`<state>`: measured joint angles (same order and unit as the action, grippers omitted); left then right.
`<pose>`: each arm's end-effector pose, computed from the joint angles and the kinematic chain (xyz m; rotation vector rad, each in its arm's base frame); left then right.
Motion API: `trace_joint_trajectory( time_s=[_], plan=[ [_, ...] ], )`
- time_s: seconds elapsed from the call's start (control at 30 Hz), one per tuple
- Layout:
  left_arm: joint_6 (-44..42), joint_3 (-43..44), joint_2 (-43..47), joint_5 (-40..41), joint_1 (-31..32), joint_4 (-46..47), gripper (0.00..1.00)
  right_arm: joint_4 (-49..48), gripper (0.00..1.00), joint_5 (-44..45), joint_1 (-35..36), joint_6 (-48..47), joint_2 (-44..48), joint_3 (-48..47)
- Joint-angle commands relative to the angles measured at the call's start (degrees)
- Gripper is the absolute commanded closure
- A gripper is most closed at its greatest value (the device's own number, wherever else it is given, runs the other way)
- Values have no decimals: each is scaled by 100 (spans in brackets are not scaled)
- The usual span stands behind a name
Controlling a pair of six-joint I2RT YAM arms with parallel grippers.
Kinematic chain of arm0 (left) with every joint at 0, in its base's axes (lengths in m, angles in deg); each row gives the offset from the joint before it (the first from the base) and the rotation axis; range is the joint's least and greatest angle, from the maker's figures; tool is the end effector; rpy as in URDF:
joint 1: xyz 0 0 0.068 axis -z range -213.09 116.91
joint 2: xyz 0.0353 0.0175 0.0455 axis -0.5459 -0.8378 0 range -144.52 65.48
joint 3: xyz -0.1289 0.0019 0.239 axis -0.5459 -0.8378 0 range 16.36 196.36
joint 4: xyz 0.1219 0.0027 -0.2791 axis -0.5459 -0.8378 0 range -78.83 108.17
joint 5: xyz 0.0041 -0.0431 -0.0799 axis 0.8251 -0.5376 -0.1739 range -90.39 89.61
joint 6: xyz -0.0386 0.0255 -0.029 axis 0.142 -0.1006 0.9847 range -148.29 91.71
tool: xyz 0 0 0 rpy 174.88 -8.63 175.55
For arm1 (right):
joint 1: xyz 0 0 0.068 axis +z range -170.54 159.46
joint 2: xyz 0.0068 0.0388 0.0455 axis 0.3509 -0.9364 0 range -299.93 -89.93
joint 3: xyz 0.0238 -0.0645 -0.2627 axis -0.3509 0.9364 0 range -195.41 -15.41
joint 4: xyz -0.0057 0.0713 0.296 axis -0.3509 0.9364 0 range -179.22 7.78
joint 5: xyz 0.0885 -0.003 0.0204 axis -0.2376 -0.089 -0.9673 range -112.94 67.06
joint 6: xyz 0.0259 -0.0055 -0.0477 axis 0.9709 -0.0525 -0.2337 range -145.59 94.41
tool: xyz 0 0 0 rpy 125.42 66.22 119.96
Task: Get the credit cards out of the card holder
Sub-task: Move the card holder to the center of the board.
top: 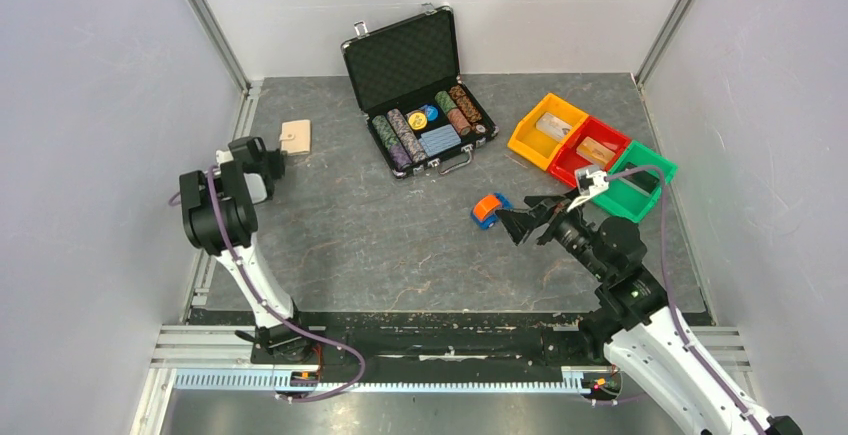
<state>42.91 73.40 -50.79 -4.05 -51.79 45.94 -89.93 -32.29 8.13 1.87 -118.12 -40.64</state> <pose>0.4087 0.1360 0.0724 -1.5121 1.5701 -0.6027 0.1652 0.0973 0.2783 -0.1496 1.6765 0.8801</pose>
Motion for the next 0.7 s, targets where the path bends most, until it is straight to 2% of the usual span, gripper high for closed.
trace_joint_trajectory(
  time_s=[0.0, 0.37, 0.5, 0.67],
  plan=[
    [209, -654, 690, -61, 19, -86, 98, 7, 2, -22, 3, 48, 257, 69],
    [8, -2165, 2064, -545, 595, -461, 98, 397, 1, 145, -2, 75, 603, 153],
    [-671, -2375, 2868, -441, 1114, -1396, 98, 698, 1, 248, 3, -44, 603, 23],
    [-987, -2889, 3874, -709, 1443, -2073, 98, 1056, 1, 412, 3, -226, 590, -127]
  ],
)
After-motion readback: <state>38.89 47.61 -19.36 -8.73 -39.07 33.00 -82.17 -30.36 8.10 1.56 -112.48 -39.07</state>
